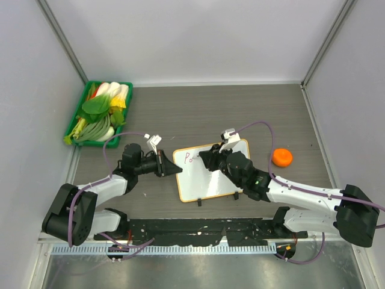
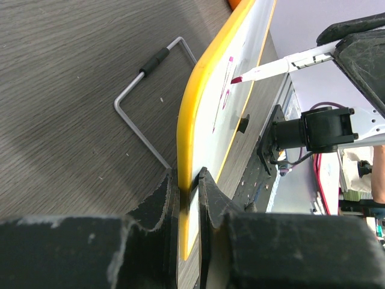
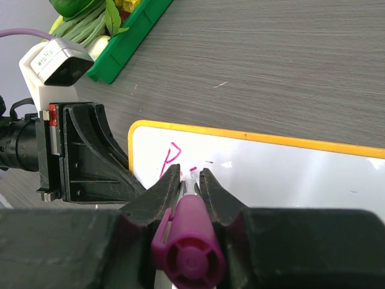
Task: Write a sentence on the whiteboard
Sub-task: Write on the whiteboard at the whiteboard stand.
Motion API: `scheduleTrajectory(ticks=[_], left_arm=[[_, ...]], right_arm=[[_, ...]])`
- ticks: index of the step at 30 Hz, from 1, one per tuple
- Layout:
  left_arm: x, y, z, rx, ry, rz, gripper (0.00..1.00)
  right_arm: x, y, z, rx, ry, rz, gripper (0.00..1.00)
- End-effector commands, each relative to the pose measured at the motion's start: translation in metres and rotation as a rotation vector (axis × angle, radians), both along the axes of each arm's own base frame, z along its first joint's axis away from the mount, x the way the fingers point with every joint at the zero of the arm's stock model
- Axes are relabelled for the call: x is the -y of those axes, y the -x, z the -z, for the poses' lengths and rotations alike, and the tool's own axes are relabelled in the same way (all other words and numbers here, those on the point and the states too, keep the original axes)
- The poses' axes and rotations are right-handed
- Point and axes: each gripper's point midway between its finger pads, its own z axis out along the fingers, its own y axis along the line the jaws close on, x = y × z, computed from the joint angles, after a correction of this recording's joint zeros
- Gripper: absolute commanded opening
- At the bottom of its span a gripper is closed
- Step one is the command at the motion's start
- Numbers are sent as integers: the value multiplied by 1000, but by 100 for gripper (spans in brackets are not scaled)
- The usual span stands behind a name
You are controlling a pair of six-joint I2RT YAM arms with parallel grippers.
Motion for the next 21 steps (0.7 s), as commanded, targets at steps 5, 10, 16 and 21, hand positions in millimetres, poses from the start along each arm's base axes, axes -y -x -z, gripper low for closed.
scheduleTrajectory(ticks=[5, 10, 16, 21], left_arm=[[-9, -8, 22, -7, -90, -54, 0], [-9, -8, 23, -8, -89, -53, 0], [-9, -8, 22, -7, -89, -53, 0], [-8, -7, 22, -5, -88, -51, 0]], right_arm=[[19, 2, 13, -22, 30, 56, 1], [20, 4, 16, -28, 38, 46, 1], [10, 7, 14, -29, 19, 2, 1], [3, 4, 8, -24, -15, -3, 1]])
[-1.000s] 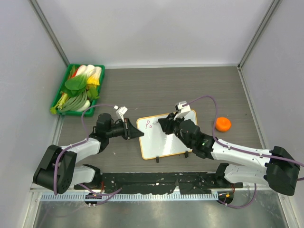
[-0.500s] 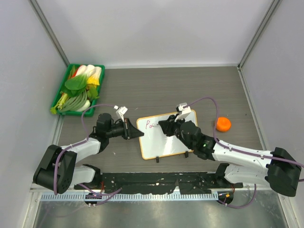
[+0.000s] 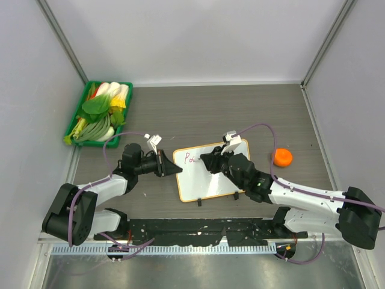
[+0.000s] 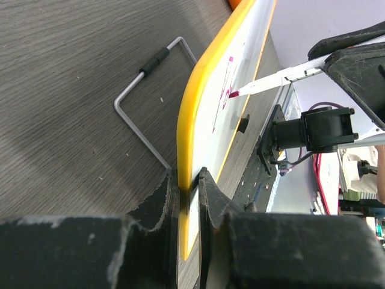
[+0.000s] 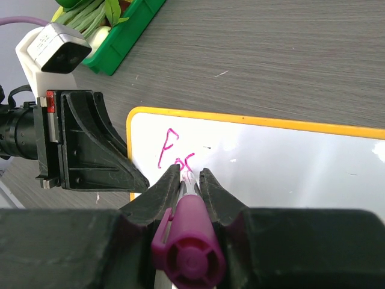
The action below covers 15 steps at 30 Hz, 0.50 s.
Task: Write a sentence on the whiteboard
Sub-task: Write on the whiteboard at the whiteboard stand.
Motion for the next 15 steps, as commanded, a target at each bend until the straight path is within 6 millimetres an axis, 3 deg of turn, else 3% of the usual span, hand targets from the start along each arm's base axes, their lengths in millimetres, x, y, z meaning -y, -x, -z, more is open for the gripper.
scheduleTrajectory(ticks=[1, 10, 15], left_arm=[[-9, -7, 23, -7, -89, -54, 0], [-9, -7, 23, -7, -89, -52, 0], [-9, -7, 23, -7, -89, -52, 0]], right_arm=[[-3, -3, -1, 4, -17, 7, 1], [6, 2, -47, 65, -175, 21, 1], [9, -1, -51, 81, -161, 35, 1]])
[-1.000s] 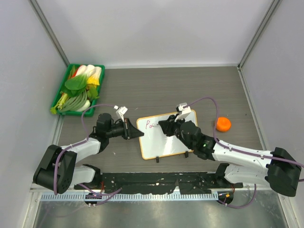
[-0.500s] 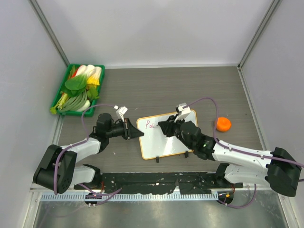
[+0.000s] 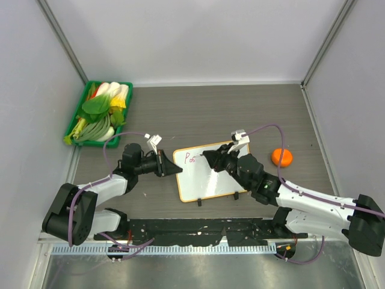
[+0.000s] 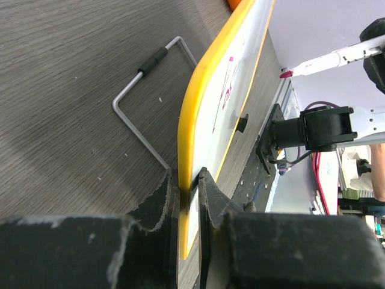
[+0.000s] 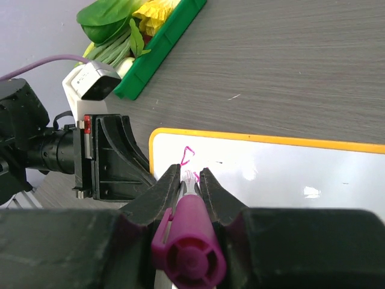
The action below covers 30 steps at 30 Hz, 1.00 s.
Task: Write a sentence on the whiteboard
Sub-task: Write on the whiteboard at the whiteboard stand.
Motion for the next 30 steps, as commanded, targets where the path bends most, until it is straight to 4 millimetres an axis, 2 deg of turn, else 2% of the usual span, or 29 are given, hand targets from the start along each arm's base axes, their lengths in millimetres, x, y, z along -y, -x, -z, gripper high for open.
scheduleTrajectory(ticks=[1, 14, 30], left_arm=[[-9, -8, 23, -7, -90, -57, 0], [-9, -8, 23, -8, -91, -57, 0], [-9, -8, 24, -10, -90, -56, 0]], right_arm=[[3, -8, -19, 40, -44, 42, 1], [7, -22, -4, 33, 22, 117, 1], [9, -15, 19, -14, 67, 96, 1]])
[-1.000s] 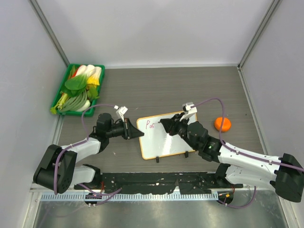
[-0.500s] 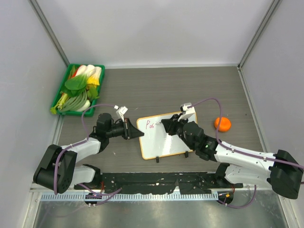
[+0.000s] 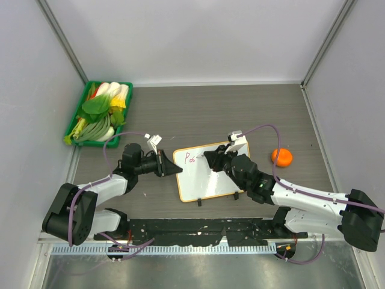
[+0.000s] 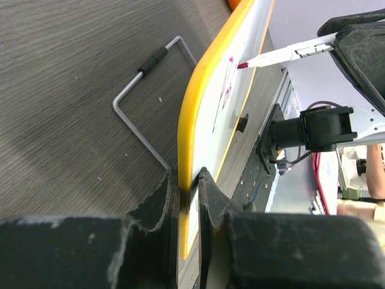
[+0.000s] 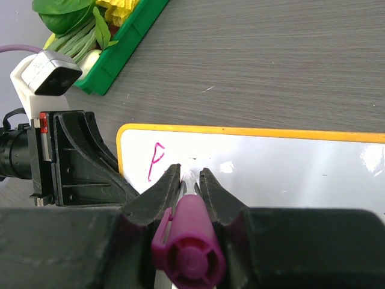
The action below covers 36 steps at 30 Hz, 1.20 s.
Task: Write a sentence on the whiteboard
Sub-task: Write on the whiteboard at the whiteboard stand.
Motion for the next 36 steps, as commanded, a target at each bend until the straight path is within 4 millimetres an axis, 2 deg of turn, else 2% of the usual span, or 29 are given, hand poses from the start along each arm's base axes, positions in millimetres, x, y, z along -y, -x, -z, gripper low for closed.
scheduleTrajectory(ticks=[1, 17, 22, 26, 32, 36], left_arm=[[-9, -7, 23, -7, -91, -55, 0], [-9, -8, 23, -8, -91, -56, 0], [-9, -8, 23, -6, -90, -55, 0], [-9, -8, 23, -8, -91, -56, 0], [-9, -9, 23, -6, -91, -58, 0], [-9, -8, 23, -8, -91, -56, 0]], right_arm=[[3, -2, 0, -4, -3, 19, 1], [4, 9, 10, -30, 2, -27, 1], [2, 9, 7, -23, -20, -33, 1], [1, 8, -11, 7, -74, -25, 1], [1, 4, -49, 84, -156, -13, 1], [3, -6, -54, 106, -130, 30, 1]])
